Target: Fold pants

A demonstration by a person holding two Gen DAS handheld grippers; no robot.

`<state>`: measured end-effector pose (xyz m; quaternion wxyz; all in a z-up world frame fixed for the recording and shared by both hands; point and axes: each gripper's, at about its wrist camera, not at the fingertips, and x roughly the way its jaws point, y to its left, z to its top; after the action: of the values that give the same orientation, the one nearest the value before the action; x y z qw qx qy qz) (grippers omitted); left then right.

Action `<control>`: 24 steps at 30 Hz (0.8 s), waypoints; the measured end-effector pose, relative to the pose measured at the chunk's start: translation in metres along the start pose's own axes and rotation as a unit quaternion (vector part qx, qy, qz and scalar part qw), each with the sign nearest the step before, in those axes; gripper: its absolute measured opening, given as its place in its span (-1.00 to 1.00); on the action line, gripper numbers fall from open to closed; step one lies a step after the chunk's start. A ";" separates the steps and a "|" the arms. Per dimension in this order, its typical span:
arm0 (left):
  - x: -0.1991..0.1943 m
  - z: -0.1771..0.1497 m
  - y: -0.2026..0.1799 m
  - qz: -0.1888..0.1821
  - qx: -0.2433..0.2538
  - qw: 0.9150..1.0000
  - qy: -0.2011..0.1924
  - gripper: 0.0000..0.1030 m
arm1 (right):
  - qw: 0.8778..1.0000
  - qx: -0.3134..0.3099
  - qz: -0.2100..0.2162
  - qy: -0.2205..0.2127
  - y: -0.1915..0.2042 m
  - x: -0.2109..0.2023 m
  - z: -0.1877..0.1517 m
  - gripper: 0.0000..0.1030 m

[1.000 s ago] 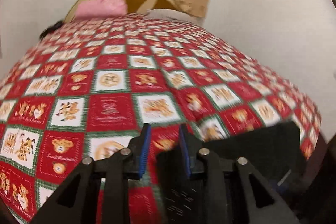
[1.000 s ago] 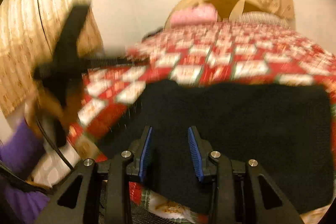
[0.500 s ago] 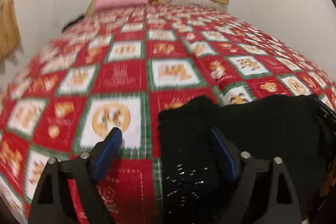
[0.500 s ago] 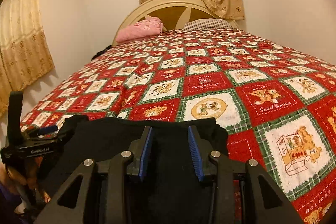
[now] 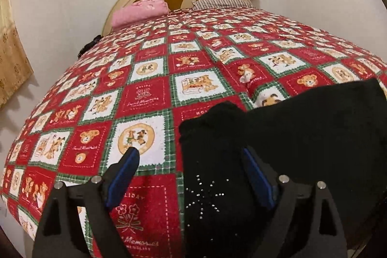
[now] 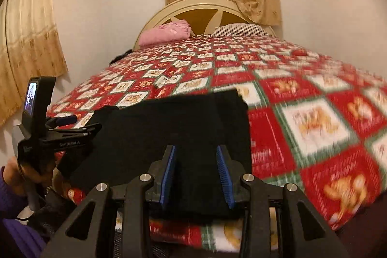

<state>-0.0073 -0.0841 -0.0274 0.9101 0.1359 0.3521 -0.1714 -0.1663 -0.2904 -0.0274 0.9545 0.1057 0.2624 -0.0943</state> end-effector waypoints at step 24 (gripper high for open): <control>-0.014 -0.017 0.010 -0.039 -0.041 0.998 0.039 0.73 | 0.997 -0.063 -0.027 0.024 0.031 0.004 0.004 0.31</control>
<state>-0.0231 -0.0658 -0.0284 0.8931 0.0909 0.3989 -0.1871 -0.1541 -0.2618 -0.0212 0.9498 0.0407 0.2931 -0.1012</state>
